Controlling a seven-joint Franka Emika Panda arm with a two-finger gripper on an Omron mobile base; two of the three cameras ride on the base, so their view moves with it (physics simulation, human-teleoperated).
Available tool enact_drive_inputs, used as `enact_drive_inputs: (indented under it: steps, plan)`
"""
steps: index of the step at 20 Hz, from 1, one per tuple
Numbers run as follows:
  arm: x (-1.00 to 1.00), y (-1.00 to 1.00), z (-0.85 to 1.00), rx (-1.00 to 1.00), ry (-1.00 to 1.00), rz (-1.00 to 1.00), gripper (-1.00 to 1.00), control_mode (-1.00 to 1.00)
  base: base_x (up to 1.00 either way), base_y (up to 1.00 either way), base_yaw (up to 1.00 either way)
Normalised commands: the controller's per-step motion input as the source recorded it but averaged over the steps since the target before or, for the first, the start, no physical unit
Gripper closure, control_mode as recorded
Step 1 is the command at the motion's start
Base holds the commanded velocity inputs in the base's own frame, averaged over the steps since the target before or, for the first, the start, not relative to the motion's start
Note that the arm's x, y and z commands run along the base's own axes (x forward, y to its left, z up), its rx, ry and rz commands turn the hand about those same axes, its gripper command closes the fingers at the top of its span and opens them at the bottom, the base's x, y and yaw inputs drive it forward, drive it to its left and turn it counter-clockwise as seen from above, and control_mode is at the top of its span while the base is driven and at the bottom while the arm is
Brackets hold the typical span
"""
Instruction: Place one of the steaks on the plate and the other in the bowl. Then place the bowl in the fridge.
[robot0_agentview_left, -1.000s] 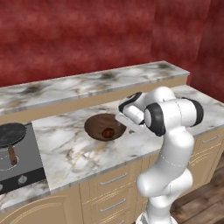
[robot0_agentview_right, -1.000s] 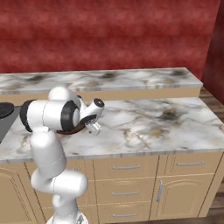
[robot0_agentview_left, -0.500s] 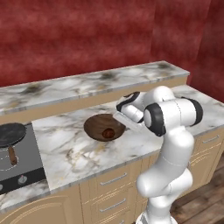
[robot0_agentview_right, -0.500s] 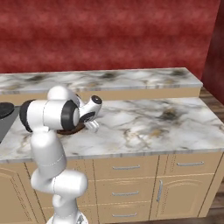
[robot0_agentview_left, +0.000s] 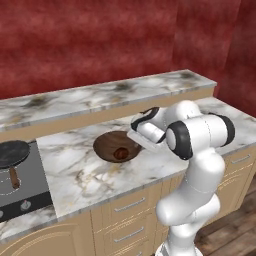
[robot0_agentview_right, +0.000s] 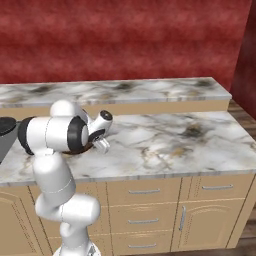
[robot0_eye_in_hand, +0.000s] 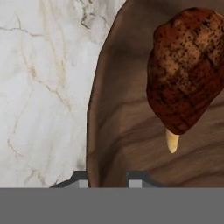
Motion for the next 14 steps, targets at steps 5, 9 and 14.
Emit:
enact_drive_inputs:
  steps: [5,9,14]
  plan:
    - [-0.27,-0.53,0.42,0.06,0.0,-0.07,1.0,-1.0,0.0,0.0,0.0]
    - [-0.52,-0.66,1.0,0.11,0.01,-0.2,1.0,-1.0,0.0,0.0,0.0]
    - [-0.54,-0.49,1.0,-0.01,0.14,-0.14,1.0,-1.0,0.0,0.0,0.0]
